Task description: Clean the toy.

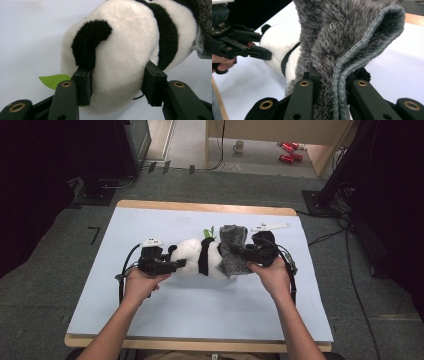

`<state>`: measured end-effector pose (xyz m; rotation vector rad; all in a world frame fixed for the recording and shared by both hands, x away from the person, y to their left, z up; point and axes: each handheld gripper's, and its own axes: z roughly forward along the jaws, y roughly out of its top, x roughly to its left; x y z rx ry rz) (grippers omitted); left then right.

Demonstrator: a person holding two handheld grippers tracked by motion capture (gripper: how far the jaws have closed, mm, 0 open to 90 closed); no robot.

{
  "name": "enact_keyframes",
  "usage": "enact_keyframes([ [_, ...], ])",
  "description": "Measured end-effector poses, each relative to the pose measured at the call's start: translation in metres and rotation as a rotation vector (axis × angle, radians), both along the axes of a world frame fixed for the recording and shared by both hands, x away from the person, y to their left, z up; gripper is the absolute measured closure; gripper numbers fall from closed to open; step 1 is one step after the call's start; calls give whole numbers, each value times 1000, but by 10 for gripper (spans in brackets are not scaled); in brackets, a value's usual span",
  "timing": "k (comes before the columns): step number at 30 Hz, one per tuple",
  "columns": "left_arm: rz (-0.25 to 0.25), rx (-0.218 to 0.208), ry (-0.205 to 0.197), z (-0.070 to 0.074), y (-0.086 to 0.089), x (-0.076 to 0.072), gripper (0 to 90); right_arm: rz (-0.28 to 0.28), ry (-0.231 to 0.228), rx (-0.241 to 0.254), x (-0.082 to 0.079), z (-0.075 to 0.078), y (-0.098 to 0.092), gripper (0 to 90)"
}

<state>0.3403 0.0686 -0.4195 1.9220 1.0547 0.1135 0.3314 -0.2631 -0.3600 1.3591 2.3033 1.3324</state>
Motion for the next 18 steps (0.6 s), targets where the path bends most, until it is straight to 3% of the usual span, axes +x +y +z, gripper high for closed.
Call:
enact_keyframes([
  [2, 0, -12, -7, -2, 2, 1, 453, -7, -10, -11, 2, -2, 5, 787],
  [8, -45, -35, -79, -7, 11, 4, 321, -29, 1, -10, 10, -5, 3, 786],
  [10, -69, -35, -97, -8, 16, 4, 315, -30, 1, -6, 11, -6, 2, 784],
  [14, -114, -22, -175, -11, 27, 4, 313, -35, -2, -5, 15, -7, 1, 779],
  [18, -121, -18, -204, -16, 31, 8, 296, -47, -3, -9, 21, -9, 1, 777],
])
